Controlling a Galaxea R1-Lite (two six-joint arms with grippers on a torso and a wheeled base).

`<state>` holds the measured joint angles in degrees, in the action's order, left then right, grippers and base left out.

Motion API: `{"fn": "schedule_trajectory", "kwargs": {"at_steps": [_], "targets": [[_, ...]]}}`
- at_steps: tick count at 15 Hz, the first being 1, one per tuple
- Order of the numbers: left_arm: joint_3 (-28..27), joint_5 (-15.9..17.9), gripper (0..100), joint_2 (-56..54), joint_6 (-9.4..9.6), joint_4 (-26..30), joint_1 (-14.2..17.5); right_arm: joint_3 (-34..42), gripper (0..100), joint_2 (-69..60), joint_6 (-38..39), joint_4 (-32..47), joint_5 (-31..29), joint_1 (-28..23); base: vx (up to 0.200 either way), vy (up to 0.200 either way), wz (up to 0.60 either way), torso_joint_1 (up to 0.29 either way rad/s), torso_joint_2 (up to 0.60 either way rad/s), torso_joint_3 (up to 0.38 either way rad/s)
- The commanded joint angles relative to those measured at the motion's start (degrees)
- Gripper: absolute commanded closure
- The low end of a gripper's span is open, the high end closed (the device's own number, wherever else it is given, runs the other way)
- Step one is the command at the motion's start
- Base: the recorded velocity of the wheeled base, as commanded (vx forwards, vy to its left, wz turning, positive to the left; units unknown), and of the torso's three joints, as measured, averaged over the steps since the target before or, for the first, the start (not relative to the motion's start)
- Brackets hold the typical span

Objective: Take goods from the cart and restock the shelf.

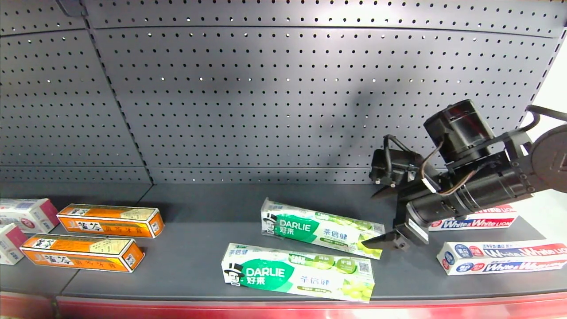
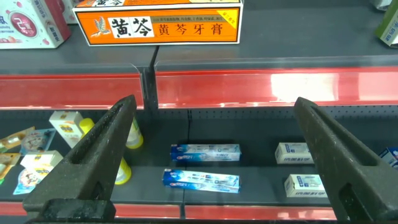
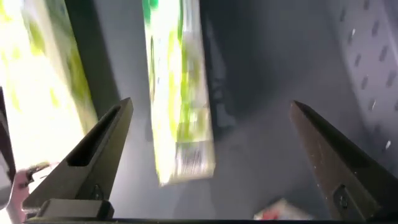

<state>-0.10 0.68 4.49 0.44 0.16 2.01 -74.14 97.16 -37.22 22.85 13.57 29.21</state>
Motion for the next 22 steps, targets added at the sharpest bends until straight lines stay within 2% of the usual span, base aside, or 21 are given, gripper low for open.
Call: {"fn": "schedule_trajectory", "kwargs": {"at_steps": [1, 6, 22], "targets": [[0.01, 0.02, 0, 0.0, 0.0, 0.02, 0.01, 5.41, 0, -3.38, -0.05, -2.28, 0.05, -3.19, 0.0, 0.0, 0.0, 0.0, 0.0, 0.0], [0.01, 0.02, 0, 0.08, 0.0, 0.02, 0.1, 5.94, 0, -1.71, 0.04, -3.86, 0.14, -5.39, 0.0, 0.0, 0.0, 0.0, 0.0, 0.0], [0.01, 0.02, 0, 0.08, 0.0, 0.02, 0.01, 4.53, 0, 0.49, 0.22, -4.04, 0.05, -5.65, 0.0, 0.0, 0.0, 0.0, 0.0, 0.0]]}}
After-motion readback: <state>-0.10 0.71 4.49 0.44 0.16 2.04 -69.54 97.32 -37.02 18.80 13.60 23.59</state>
